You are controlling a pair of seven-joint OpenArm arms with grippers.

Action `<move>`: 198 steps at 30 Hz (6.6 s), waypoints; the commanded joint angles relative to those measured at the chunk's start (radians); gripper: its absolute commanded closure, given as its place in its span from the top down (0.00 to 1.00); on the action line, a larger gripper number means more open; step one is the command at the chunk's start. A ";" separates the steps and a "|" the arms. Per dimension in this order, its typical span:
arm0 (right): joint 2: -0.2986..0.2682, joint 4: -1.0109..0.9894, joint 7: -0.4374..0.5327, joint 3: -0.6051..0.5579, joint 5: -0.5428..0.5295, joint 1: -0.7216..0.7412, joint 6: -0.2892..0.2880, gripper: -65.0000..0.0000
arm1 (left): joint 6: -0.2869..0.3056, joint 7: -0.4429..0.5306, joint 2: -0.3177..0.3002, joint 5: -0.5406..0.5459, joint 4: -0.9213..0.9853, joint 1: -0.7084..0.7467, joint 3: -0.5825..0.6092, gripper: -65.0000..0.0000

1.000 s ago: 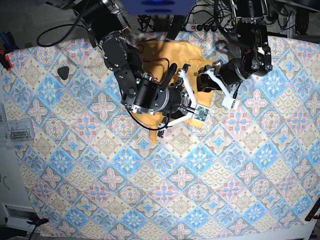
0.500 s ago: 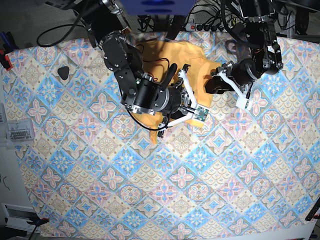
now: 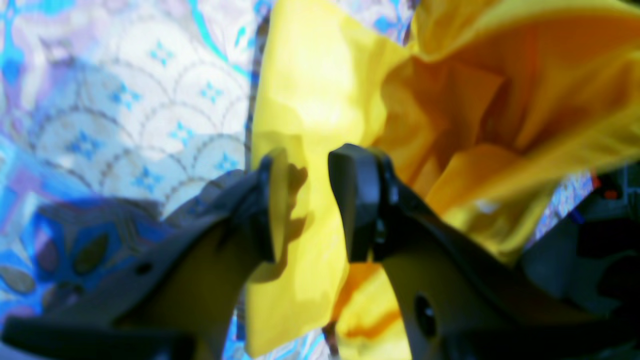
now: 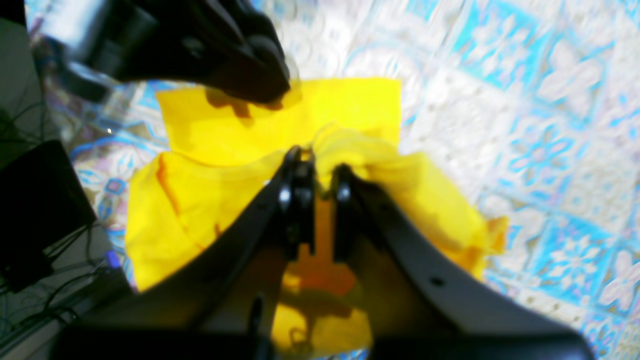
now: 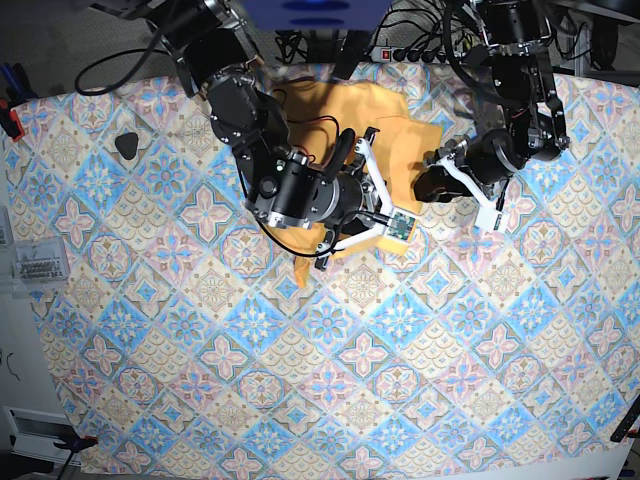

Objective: Fold the T-shirt properly
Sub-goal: 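Carry the folded end across onto the shirt middle with the right gripper, then release the shirt and pull the right gripper back toward its base, then lower both grippers onto opposite sides of the folded yellow shirt, then grasp the folded shirt's sides with both grippers and lift slightly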

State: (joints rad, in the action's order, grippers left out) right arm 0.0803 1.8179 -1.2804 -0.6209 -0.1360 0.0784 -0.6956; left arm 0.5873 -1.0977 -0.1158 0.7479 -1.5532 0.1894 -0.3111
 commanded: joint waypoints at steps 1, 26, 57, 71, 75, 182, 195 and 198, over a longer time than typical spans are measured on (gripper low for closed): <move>0.013 0.009 0.026 0.002 -0.012 0.018 -0.003 0.02 | 0.007 0.015 -0.005 0.017 -0.014 -0.001 -0.003 0.28; 0.077 -0.289 0.253 -0.006 -0.015 0.102 -0.003 0.02 | 0.007 0.015 -0.017 -0.034 -0.014 0.032 -0.001 0.28; 0.077 -0.472 0.450 0.091 -0.233 0.200 -0.003 0.02 | 0.007 0.015 0.017 -0.034 -0.013 0.048 0.000 0.28; 0.077 -0.739 0.657 0.103 -0.242 0.192 -0.003 0.21 | 0.012 0.015 0.017 -0.024 -0.014 0.054 -0.001 0.28; 0.077 -0.739 0.657 0.103 -0.242 0.192 -0.003 0.29 | 0.012 0.015 0.017 -0.024 -0.014 0.054 -0.003 0.28; -0.227 -0.419 0.798 0.391 -0.038 -0.058 0.215 0.01 | 0.010 0.135 0.092 -0.290 -0.168 0.287 0.040 0.17; -0.210 -0.671 0.806 0.253 -0.038 0.074 0.215 0.01 | 0.006 0.158 0.124 -0.317 -0.036 0.218 0.040 0.14; -0.215 -0.669 0.799 0.236 -0.038 0.057 0.215 0.01 | 0.006 0.169 0.124 -0.331 -0.036 0.201 0.039 0.14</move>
State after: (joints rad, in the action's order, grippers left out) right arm -0.1356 1.1324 -0.4942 -0.3828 -0.1638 0.1238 -0.4728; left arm 0.5983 -0.9382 0.0120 0.4191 -1.5799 0.3927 -0.2714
